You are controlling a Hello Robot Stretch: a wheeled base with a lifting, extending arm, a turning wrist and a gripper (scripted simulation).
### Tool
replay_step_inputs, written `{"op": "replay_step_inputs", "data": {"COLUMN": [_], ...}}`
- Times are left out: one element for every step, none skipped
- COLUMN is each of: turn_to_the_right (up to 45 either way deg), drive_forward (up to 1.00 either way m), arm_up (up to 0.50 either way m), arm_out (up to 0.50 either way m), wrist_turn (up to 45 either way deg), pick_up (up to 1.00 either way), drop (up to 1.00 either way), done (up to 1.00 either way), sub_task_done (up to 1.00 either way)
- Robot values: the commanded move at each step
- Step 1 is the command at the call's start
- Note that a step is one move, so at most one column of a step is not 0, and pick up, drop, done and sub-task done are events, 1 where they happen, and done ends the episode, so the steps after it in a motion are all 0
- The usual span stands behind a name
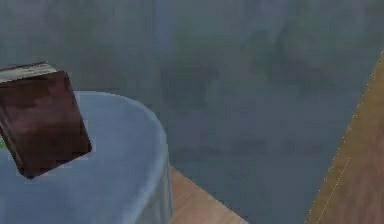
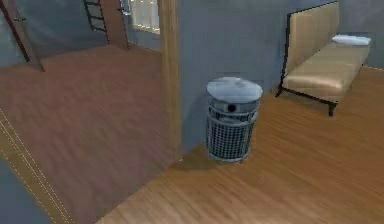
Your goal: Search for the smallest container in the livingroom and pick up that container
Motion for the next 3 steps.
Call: {"op": "replay_step_inputs", "data": {"turn_to_the_right": [39.0,0.0,-24.0], "drive_forward": [0.00,0.10,0.00], "arm_up": [0.00,0.00,0.00], "arm_out": [0.00,0.00,0.00], "wrist_turn": [0.0,0.0,0.0], "pick_up": [0.00,0.00,0.00], "drop": [0.00,0.00,0.00], "done": [0.00,0.00,0.00], "sub_task_done": [0.00,0.00,0.00]}}
